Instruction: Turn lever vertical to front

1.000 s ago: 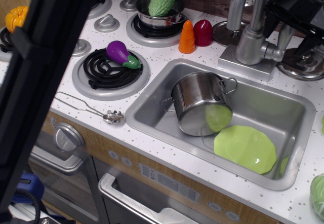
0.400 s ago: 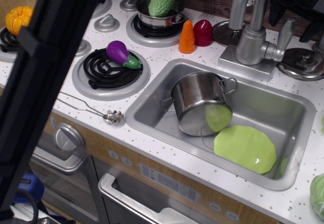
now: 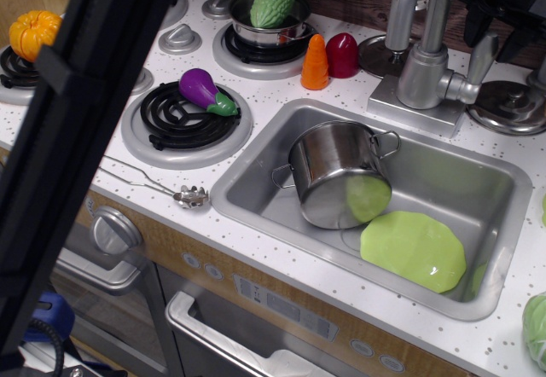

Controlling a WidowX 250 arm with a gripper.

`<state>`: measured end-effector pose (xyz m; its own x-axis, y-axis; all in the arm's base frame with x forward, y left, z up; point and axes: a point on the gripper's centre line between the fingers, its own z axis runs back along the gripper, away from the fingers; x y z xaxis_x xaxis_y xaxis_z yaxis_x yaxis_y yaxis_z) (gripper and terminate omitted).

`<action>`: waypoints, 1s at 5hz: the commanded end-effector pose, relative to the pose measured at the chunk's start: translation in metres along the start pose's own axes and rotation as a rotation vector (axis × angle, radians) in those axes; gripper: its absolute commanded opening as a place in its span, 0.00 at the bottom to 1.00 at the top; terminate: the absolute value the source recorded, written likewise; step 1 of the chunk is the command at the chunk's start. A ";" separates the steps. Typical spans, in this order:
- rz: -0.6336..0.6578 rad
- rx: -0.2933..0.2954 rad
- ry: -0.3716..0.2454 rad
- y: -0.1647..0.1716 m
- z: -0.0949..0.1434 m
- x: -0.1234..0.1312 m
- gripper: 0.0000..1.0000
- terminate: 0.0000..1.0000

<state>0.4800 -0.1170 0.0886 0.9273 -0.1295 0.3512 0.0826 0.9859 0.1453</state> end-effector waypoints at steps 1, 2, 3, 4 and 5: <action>0.112 -0.032 -0.006 -0.001 0.023 -0.003 0.00 0.00; 0.167 -0.026 0.031 -0.013 0.027 -0.025 0.00 0.00; 0.201 -0.058 0.063 -0.013 0.022 -0.038 0.00 0.00; 0.200 -0.075 0.097 -0.010 0.017 -0.043 0.00 0.00; 0.198 -0.096 0.135 -0.010 0.010 -0.049 0.00 0.00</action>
<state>0.4271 -0.1183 0.0492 0.9778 0.0825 0.1926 -0.0851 0.9964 0.0053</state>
